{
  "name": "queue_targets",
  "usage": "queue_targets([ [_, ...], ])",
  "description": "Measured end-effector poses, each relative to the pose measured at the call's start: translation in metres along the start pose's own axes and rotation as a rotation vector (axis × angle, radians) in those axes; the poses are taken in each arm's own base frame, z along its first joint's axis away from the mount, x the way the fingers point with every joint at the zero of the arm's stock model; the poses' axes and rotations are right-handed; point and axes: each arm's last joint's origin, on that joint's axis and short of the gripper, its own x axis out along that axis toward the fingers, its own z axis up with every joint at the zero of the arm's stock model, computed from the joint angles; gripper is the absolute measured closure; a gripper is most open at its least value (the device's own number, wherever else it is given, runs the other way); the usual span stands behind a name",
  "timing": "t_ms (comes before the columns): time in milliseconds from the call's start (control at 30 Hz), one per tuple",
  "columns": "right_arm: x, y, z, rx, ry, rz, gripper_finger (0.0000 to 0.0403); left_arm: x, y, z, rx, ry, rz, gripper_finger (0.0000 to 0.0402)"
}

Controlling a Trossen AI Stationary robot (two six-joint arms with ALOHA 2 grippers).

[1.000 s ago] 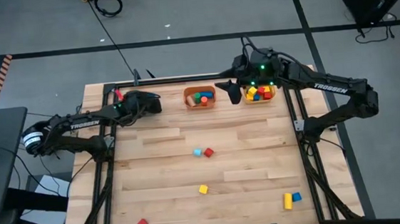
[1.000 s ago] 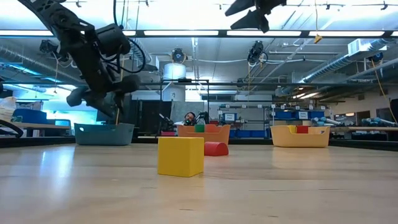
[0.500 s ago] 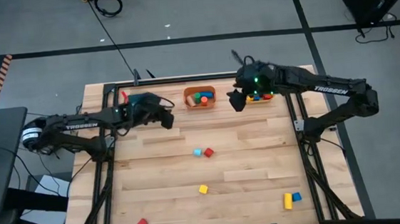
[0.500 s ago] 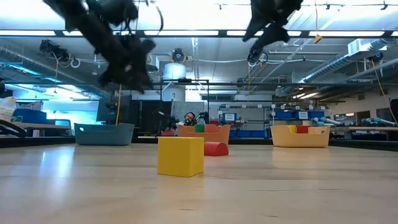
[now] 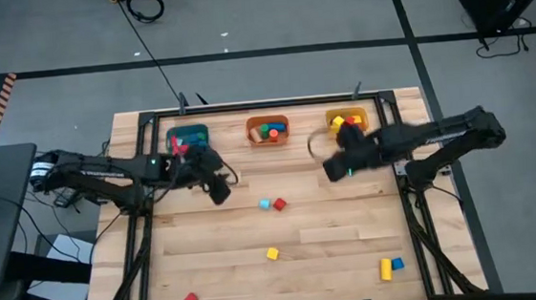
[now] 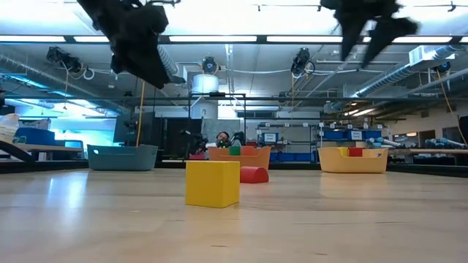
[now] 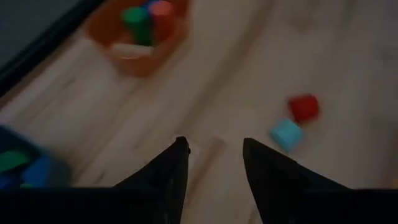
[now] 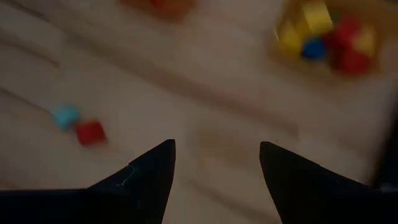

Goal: Sort blocks by size
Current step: Put the yellow cylindrical block into the orange bin

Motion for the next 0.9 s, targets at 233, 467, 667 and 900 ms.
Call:
queue_targets([
  [233,0.007,0.023,-0.072,0.101,0.223,-0.209,0.0155,-0.009,-0.019,-0.01,0.089,0.007,-0.078,0.024],
  [467,0.019,0.042,-0.137,0.139,0.38,-0.37,0.0152,-0.016,-0.032,-0.018,0.13,0.014,-0.132,0.0241],
  [667,0.02,0.049,-0.184,0.209,0.516,-0.434,0.0152,-0.021,-0.039,-0.024,0.141,0.022,-0.164,0.0241],
  [900,0.01,0.049,-0.228,0.327,0.557,-0.41,0.0155,-0.024,-0.043,-0.027,0.154,0.024,-0.182,0.0241],
])
